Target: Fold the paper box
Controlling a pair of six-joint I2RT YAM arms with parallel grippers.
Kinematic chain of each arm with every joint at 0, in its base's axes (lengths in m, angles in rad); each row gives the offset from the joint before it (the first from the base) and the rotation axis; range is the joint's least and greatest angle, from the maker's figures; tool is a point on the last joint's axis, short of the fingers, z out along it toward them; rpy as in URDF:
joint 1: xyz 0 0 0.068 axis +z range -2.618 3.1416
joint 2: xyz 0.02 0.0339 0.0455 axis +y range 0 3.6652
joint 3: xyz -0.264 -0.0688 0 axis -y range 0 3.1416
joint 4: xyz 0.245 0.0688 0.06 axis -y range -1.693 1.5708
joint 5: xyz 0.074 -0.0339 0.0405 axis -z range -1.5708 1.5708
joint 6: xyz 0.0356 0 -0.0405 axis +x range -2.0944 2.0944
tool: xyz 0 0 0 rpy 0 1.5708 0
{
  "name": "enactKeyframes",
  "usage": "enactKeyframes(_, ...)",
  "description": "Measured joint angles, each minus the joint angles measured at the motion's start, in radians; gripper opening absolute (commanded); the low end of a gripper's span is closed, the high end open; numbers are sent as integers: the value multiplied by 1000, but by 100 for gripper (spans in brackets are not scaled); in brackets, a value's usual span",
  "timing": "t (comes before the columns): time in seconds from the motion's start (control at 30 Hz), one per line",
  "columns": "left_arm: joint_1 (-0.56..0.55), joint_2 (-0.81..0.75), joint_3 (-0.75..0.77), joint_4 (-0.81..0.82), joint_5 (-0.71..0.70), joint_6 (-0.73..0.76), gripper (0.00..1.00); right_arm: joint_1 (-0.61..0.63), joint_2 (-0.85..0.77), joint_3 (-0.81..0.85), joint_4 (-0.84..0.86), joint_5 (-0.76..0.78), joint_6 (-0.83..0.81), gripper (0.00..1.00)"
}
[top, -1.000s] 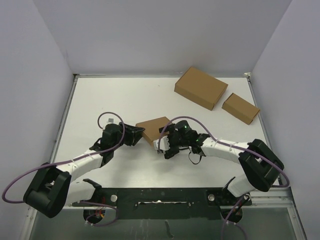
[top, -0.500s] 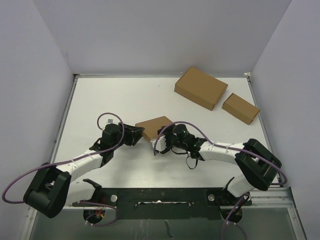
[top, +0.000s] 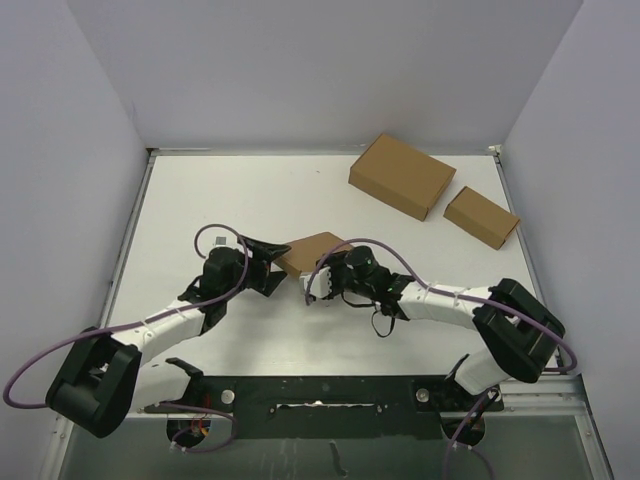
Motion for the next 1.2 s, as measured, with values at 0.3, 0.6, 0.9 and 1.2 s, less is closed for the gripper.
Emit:
enactKeyframes(0.3, 0, -178, 7, -74, -12, 84, 89, -83, -39, 104, -126, -60, 165, 32)
enactKeyframes(0.6, 0, -379, 76, -210, -35, 330, 89, -241, -68, 300, -340, -215, 407, 31)
enactKeyframes(0.9, 2, -419, 110, -257, 41, 713, 89, -453, -17, 513, -505, -594, 796, 30)
enactKeyframes(1.2, 9, -450, 90, -327, 57, 858, 88, -531, 213, 478, -429, -908, 1258, 32)
